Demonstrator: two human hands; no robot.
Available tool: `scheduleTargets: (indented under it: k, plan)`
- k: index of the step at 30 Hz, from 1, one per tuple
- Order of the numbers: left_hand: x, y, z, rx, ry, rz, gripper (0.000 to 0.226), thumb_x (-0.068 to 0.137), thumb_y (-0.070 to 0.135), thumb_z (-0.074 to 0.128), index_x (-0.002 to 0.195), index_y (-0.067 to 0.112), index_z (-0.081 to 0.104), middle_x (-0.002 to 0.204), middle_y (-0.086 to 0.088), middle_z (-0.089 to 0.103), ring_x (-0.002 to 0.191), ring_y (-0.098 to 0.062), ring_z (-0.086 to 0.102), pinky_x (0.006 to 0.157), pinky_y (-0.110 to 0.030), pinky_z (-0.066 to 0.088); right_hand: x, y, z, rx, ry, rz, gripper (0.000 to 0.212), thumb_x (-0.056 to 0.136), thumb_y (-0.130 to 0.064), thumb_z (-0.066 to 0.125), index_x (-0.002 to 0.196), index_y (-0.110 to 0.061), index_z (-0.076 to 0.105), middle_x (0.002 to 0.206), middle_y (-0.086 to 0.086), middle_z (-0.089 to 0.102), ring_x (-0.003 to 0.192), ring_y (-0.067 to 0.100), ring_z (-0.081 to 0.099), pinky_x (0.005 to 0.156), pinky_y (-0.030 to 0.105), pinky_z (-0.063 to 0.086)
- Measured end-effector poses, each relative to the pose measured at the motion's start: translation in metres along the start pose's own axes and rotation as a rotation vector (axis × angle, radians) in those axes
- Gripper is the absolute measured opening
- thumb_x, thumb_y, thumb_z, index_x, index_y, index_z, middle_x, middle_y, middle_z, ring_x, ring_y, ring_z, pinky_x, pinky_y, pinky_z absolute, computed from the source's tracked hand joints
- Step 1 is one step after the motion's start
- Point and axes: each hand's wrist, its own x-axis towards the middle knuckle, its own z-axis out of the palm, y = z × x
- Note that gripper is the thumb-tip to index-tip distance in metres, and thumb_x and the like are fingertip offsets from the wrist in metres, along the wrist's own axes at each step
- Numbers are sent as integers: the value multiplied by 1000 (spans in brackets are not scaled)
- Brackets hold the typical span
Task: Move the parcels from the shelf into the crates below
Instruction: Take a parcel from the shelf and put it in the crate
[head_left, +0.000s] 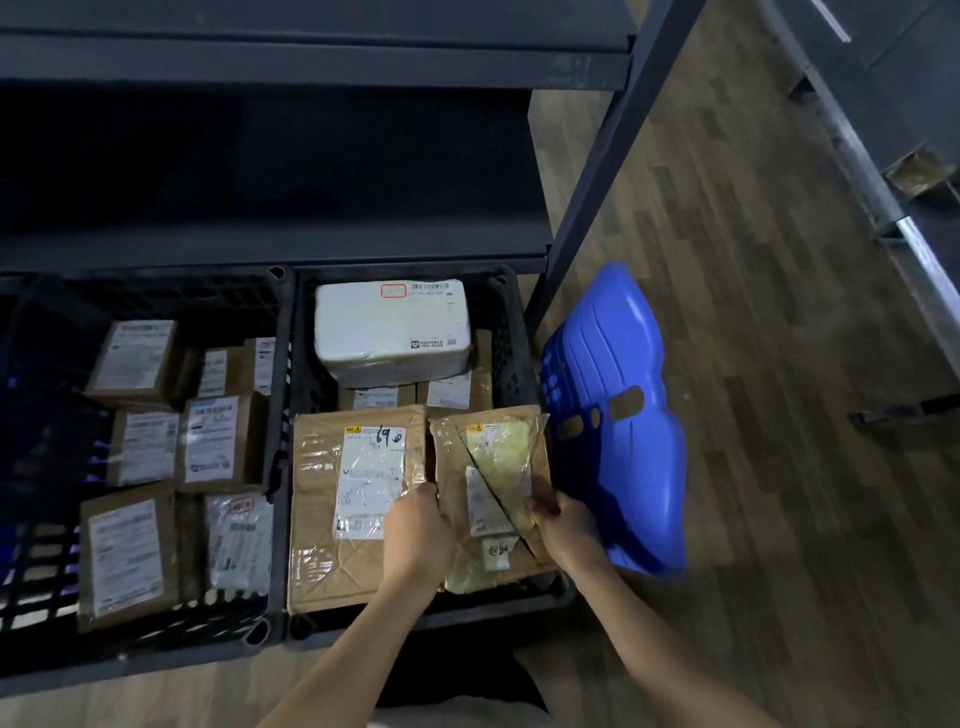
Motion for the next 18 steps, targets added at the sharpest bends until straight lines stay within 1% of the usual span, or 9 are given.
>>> scheduleTargets:
  k: [3, 7, 10, 13, 14, 15, 16, 17, 18]
  plan:
    - [1, 4, 2, 79, 17, -20, 27, 82, -13, 41, 73, 12, 48, 63, 2, 48, 53, -6, 45, 34, -17, 27, 4, 1, 4, 8, 21, 9, 27, 98, -30, 53, 119, -16, 62, 84, -5, 65, 74, 8, 62, 53, 18, 41]
    - [0, 2, 1, 59, -8, -13, 24, 81, -12, 42, 76, 9, 51, 61, 0, 49, 54, -14, 48, 38, -18, 28, -5, 4, 10, 67, 109, -45, 27, 96, -28, 56, 121, -18, 63, 94, -3, 70, 84, 10, 64, 61, 18, 44]
    - [-7, -2, -3, -90, -13, 20, 44, 80, -12, 46, 118, 6, 60, 79, -11, 67, 57, -13, 52, 43, -15, 37, -17, 8, 8, 2, 260, -211, 22, 92, -25, 63, 113, -21, 67, 87, -19, 69, 86, 5, 66, 61, 9, 40]
    - [-25, -9, -5, -97, -21, 107, 69, 82, -3, 54, 145, 18, 37, 72, 2, 65, 56, -10, 60, 45, -16, 43, -25, 7, -2, -176, 327, -359, 34, 89, -33, 66, 121, -23, 62, 90, -32, 58, 95, 2, 64, 71, 10, 42]
    - [-29, -10, -7, -25, 15, 183, 69, 84, 3, 57, 146, 20, 34, 80, 2, 67, 67, -13, 65, 51, -18, 48, -25, 7, -6, -251, 314, -392, 45, 89, -38, 64, 131, -22, 55, 104, -26, 59, 107, 7, 62, 80, 15, 45]
    - [-32, -12, -7, 71, 61, 278, 68, 86, 10, 60, 147, 21, 31, 103, 0, 69, 91, -17, 67, 66, -22, 54, -24, 8, -9, -346, 279, -427, 57, 90, -43, 61, 140, -20, 45, 124, -17, 57, 120, 10, 55, 91, 22, 46]
    - [-31, -14, -6, 190, 82, 362, 69, 89, 20, 60, 149, 19, 26, 135, -3, 56, 123, -21, 54, 91, -28, 52, -22, 10, -11, -456, 209, -461, 68, 91, -48, 57, 148, -20, 32, 145, -10, 43, 134, 12, 42, 101, 27, 42]
    - [-29, -14, -5, 315, 62, 418, 73, 92, 30, 56, 152, 17, 17, 156, -1, 28, 144, -21, 25, 112, -32, 33, -21, 11, -12, -569, 123, -486, 80, 90, -53, 54, 154, -21, 17, 159, -8, 20, 145, 12, 22, 109, 29, 34]
    - [-26, -13, -4, 447, 9, 450, 79, 94, 39, 49, 153, 14, 4, 160, 1, 2, 147, -20, -3, 120, -35, 10, -19, 12, -12, -670, 51, -505, 90, 89, -59, 51, 155, -22, 2, 161, -8, -4, 148, 11, 1, 113, 30, 27]
